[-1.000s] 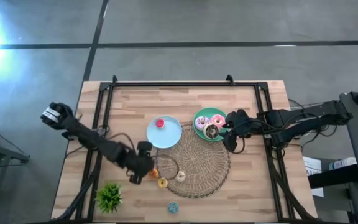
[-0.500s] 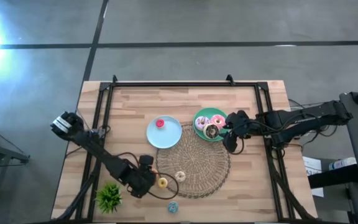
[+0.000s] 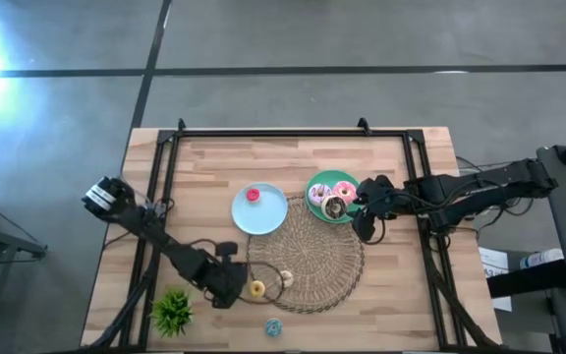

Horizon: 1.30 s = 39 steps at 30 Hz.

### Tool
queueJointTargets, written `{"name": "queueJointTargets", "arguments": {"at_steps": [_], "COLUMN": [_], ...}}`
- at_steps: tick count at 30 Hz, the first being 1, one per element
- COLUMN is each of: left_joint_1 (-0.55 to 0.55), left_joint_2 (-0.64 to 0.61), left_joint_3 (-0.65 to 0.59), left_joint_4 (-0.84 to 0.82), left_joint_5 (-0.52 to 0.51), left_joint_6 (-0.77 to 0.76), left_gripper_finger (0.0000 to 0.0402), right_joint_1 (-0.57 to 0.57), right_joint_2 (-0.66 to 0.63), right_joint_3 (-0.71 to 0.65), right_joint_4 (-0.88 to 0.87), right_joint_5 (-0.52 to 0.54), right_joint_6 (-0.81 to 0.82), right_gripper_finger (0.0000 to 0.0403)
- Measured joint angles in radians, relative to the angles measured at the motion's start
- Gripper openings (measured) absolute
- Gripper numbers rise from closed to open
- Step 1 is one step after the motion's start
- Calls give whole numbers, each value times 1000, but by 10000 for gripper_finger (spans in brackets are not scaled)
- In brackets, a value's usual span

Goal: Pick & Place donuts
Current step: Put the small orange donut on the blue plate

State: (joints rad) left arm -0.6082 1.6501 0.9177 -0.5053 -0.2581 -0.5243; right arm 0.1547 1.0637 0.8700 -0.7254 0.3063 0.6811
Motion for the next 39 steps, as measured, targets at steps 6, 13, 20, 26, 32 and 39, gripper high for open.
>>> {"name": "queueJointTargets", "arguments": {"at_steps": [6, 13, 20, 26, 32, 39], "left_joint_1": [87, 340, 593, 716, 722, 722], "left_joint_2": [-145, -345, -387, -379, -371, -314], "left_joint_3": [-6, -69, -137, -126, -111, -67], "left_joint_4": [-26, 220, 377, 447, 450, 449], "left_joint_5": [1, 381, 709, 750, 748, 745], "left_joint_6": [-89, -80, -66, -4, 41, 58], "left_gripper_finger": [1, 0, 0, 0, 0, 0], "right_joint_1": [0, -3, -7, -9, -21, -37], "right_joint_2": [0, 23, 146, 299, 417, 582], "right_joint_3": [0, -1, 11, 100, 251, 437], "right_joint_4": [15, 209, 462, 468, 432, 358], "right_joint_5": [-1, -99, -159, -184, -187, -237], "right_joint_6": [0, -143, -455, -585, -766, -956], "right_gripper_finger": [203, 203, 203, 203, 203, 203]}}
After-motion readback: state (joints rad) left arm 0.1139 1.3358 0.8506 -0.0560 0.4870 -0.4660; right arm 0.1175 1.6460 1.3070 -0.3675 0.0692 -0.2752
